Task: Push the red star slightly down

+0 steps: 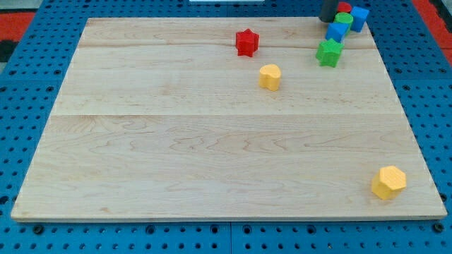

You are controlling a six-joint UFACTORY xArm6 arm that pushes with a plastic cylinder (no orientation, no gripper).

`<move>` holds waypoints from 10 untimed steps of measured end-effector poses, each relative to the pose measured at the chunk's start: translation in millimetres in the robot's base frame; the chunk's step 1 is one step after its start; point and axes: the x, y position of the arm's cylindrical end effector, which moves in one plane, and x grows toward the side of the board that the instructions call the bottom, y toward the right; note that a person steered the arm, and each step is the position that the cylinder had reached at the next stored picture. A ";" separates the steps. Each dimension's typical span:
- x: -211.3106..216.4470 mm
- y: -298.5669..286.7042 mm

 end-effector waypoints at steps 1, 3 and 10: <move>2.6 -1.2; 26.4 -63.0; 93.7 -162.6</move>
